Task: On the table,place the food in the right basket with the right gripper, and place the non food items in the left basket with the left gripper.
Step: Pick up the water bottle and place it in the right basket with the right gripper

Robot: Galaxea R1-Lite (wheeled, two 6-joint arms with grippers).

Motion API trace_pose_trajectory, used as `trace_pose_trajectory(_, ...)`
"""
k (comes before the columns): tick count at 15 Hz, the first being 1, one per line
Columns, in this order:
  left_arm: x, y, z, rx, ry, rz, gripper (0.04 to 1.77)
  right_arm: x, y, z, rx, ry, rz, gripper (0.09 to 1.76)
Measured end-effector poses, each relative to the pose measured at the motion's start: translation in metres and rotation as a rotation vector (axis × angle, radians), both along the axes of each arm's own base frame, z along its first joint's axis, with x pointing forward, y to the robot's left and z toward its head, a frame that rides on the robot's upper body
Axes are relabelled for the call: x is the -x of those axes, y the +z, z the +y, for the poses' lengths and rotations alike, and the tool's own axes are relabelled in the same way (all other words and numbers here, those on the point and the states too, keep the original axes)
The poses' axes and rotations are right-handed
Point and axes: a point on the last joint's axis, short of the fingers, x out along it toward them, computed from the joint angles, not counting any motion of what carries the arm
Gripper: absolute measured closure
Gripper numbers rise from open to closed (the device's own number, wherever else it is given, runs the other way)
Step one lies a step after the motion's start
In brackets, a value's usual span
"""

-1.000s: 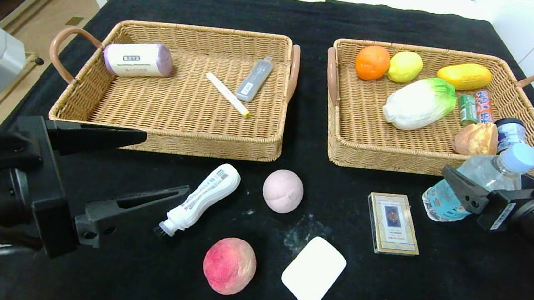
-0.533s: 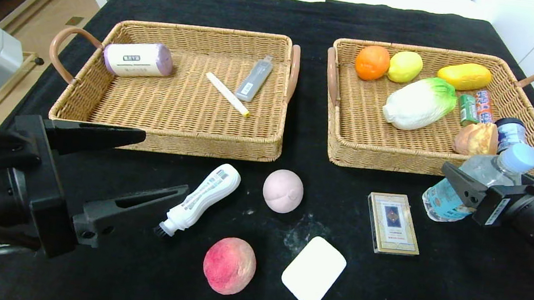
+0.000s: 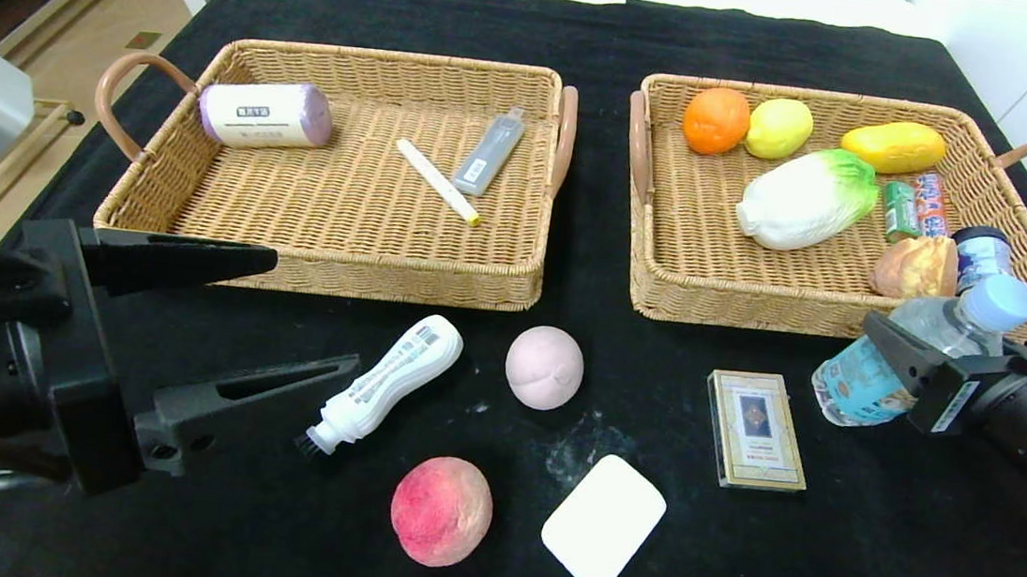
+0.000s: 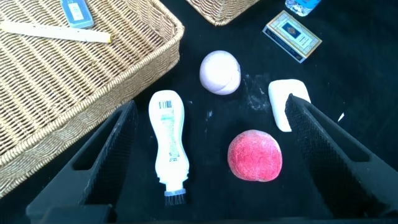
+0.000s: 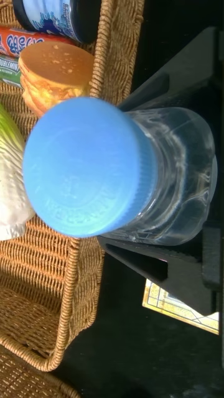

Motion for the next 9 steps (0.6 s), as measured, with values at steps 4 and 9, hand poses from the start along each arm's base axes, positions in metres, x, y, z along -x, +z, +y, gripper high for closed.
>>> trace_pose_trajectory(4,0.000,0.000,0.000,0.001,0.000,-0.001,0.09,0.001,0.001,0.000,0.001,0.002,-0.003,0.77)
trace_pose_trajectory(9,0.001,0.000,0.000,0.001,0.000,-0.001,0.09,0.011,0.009,-0.002,0.017,0.007,0.038,0.78)
